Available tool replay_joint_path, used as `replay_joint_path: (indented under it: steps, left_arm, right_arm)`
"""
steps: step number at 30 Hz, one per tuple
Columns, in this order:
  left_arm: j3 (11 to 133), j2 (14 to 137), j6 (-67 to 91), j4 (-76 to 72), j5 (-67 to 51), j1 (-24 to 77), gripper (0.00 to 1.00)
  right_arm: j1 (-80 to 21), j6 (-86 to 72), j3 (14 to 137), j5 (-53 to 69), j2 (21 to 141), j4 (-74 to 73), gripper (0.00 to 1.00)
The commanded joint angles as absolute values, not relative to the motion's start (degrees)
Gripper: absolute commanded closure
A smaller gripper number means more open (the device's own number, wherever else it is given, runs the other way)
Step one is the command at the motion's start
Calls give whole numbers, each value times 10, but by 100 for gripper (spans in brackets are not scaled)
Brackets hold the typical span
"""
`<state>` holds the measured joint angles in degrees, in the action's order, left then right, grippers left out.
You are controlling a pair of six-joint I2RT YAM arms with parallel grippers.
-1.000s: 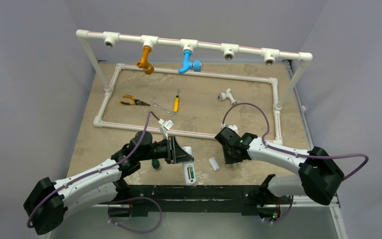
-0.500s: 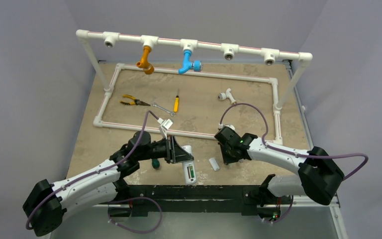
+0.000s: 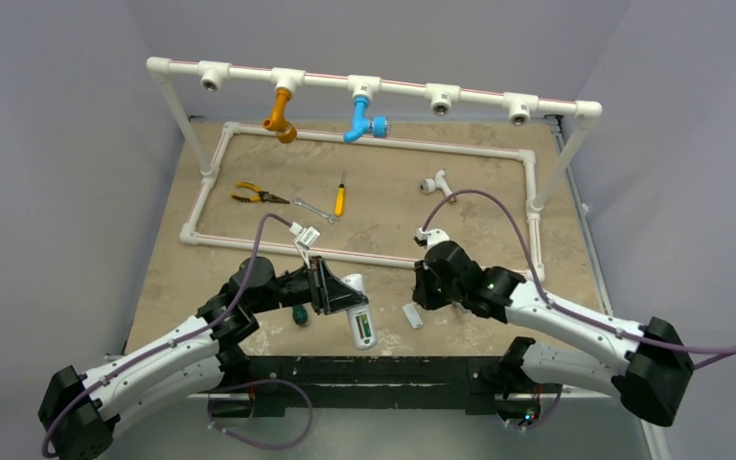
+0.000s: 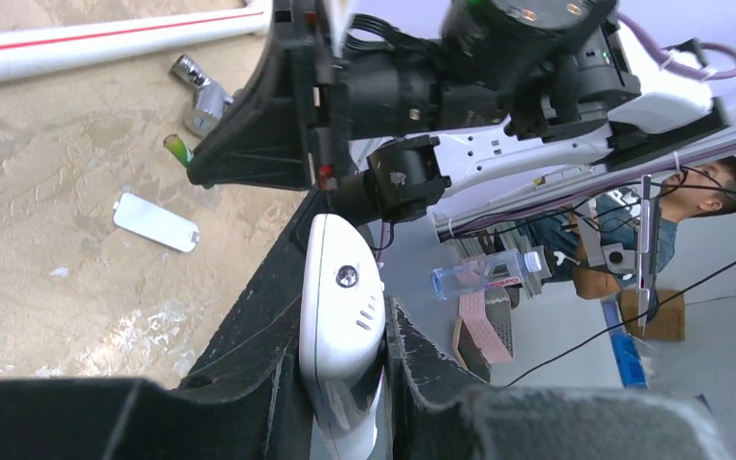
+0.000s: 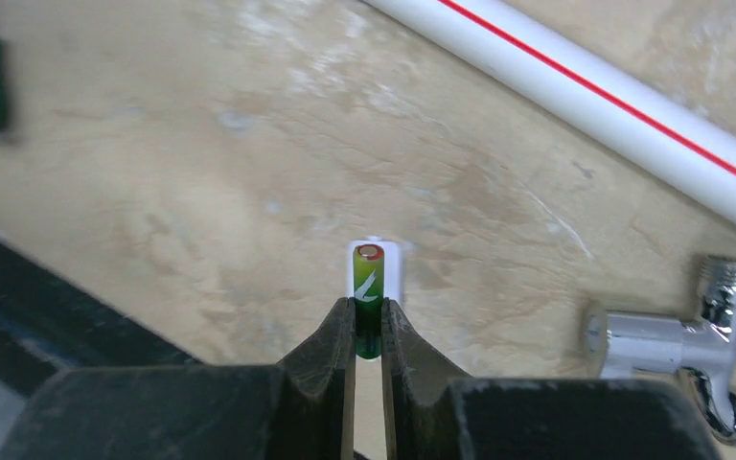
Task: Load the batteries into the remote control
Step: Pick up the battery from the center of the board.
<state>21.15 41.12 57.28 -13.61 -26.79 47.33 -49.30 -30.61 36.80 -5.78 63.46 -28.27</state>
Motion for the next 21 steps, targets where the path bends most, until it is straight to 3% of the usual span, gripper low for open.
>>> replay_joint_path:
  steps: [1, 10, 17, 21]
  left_arm:
    - [222, 374, 546, -157, -249, 475, 100]
    - [219, 357, 540, -144, -238, 475, 100]
    - [215, 355, 540, -153, -235, 475, 100]
    - [219, 363, 540, -155, -236, 475, 100]
  right_arm:
    - [-549, -272, 353, -40, 521, -183, 100]
    - [-602, -243, 243, 82, 359, 79, 100]
    - [-604, -207, 221, 213, 313, 164, 100]
    - [-605, -194, 240, 235, 316, 135, 100]
